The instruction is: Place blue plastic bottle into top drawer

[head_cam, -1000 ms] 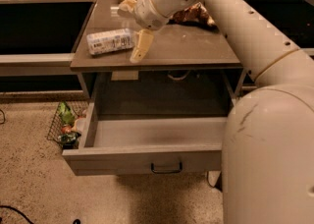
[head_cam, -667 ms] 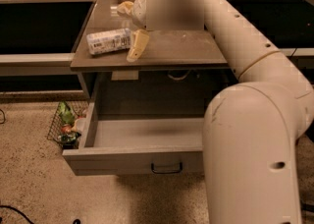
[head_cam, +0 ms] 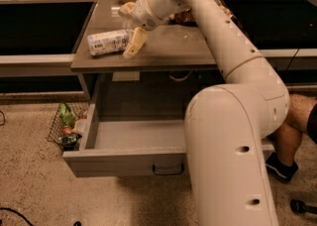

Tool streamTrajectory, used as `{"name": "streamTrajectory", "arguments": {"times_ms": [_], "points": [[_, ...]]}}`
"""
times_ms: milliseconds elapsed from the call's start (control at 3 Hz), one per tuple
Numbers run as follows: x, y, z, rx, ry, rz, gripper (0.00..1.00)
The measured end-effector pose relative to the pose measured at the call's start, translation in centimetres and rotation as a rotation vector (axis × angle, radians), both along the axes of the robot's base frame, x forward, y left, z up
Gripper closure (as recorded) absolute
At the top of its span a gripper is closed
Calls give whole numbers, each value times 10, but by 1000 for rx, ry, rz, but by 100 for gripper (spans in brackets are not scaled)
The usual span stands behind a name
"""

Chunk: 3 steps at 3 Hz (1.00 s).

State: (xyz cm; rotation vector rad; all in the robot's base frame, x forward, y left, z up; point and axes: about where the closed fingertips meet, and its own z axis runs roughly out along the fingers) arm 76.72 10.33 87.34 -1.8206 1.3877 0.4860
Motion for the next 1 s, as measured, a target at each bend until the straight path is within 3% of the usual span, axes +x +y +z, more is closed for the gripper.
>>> {"name": "streamTrajectory", "arguments": {"times_ms": [667,1000], "points": [[14,15,-23,3,75,-33,0],[22,22,-34,-4,88,-39,18]]}}
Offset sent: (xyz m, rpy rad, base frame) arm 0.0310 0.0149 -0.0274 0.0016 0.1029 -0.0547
